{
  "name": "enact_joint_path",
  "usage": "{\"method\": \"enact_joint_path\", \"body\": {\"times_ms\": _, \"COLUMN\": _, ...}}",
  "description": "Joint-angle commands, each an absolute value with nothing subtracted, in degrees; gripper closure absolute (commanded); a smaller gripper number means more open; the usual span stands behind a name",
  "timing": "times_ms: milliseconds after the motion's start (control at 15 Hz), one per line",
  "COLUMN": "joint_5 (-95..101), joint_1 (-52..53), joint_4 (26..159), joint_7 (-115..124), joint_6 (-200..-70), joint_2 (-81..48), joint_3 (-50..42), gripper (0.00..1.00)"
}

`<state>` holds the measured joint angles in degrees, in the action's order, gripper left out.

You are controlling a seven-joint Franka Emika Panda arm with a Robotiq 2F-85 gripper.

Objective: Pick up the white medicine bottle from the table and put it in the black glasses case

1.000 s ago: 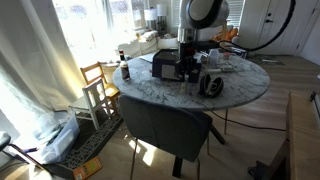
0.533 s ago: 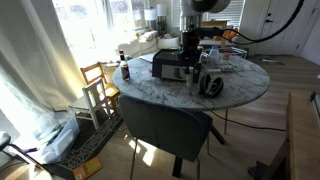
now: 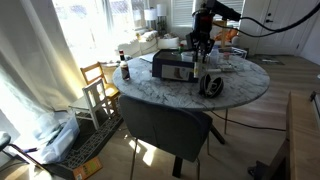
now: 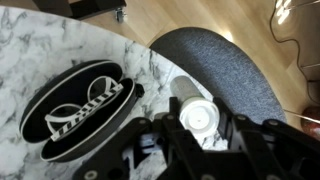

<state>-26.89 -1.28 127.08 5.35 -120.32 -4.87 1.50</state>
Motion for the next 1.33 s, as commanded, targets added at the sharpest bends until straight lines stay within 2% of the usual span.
{"method": "enact_joint_path", "body": {"times_ms": 0, "joint_5": -34.99, "joint_1": -3.32, "joint_4": 132.97, "joint_7": 1.93, "joint_6": -117.40, "joint_2": -1.44, "joint_3": -0.66, "gripper": 0.88}}
{"method": "enact_joint_path", "body": {"times_ms": 467, "joint_5": -40.31, "joint_1": -6.39, "joint_4": 139.36, "joint_7": 2.54, "joint_6": -117.64, "joint_2": -0.52, "joint_3": -5.25, "gripper": 0.88}}
{"method": "enact_joint_path", "body": {"times_ms": 1267, "joint_5": -48.45, "joint_1": -9.02, "joint_4": 140.33, "joint_7": 2.89, "joint_6": -120.68, "joint_2": -5.27, "joint_3": -8.49, "gripper": 0.88}}
